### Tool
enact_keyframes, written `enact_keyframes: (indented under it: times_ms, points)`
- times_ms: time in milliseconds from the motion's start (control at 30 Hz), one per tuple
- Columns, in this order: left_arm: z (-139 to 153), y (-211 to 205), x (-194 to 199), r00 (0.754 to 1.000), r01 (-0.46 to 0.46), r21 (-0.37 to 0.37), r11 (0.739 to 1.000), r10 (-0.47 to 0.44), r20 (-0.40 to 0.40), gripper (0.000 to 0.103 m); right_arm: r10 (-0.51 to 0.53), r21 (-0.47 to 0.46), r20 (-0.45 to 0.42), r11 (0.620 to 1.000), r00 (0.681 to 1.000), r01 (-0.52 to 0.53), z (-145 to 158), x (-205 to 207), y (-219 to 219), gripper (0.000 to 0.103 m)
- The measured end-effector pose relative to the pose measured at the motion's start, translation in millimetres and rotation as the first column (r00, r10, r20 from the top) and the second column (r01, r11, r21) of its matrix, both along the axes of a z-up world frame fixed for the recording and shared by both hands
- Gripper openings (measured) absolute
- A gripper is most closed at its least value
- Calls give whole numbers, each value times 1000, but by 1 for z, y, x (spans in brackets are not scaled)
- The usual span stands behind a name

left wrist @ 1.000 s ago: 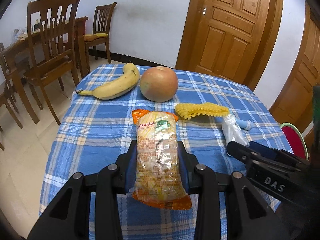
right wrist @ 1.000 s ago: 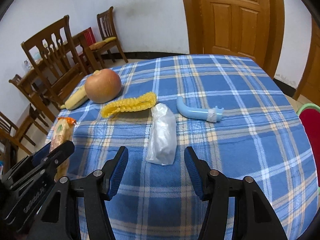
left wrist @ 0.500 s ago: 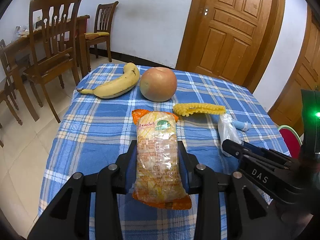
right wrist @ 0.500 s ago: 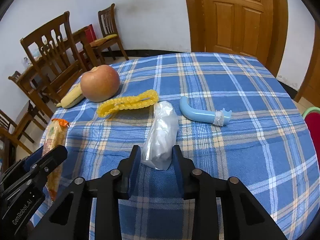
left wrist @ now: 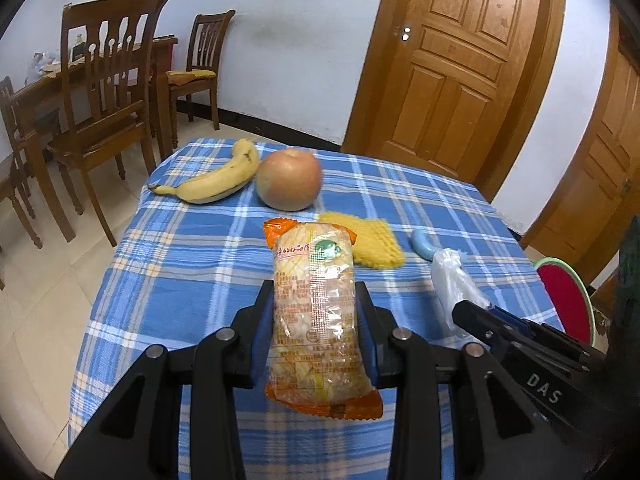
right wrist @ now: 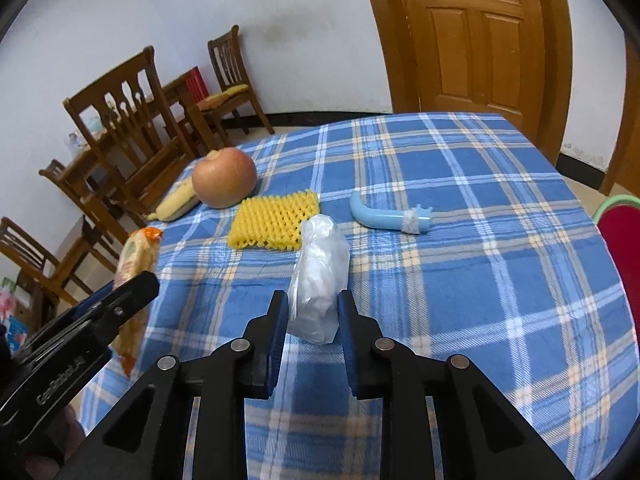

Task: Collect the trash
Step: 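Carry the snack bag and white plastic bag in both grippers over the bucket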

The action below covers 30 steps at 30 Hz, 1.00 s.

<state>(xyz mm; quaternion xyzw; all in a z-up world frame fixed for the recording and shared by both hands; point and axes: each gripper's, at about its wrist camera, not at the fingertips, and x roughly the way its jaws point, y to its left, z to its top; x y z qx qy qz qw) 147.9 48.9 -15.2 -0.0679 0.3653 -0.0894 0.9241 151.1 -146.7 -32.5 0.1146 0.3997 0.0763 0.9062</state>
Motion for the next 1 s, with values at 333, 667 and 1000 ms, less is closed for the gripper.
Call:
enact_keyframes:
  times_ms: [333, 667, 1000]
  points:
    - [15, -31, -11, 998, 65, -21, 998, -65, 6, 38, -25, 40, 51, 999, 998, 23, 21, -31, -36, 25]
    - [27, -71, -19, 987, 159, -38, 987, -159, 1, 38, -97, 79, 108, 993, 989, 89, 38, -65, -78, 25]
    - [36, -116, -19, 967, 254, -61, 965, -255, -7, 38, -165, 88, 157, 984, 974, 153, 56, -92, -113, 25]
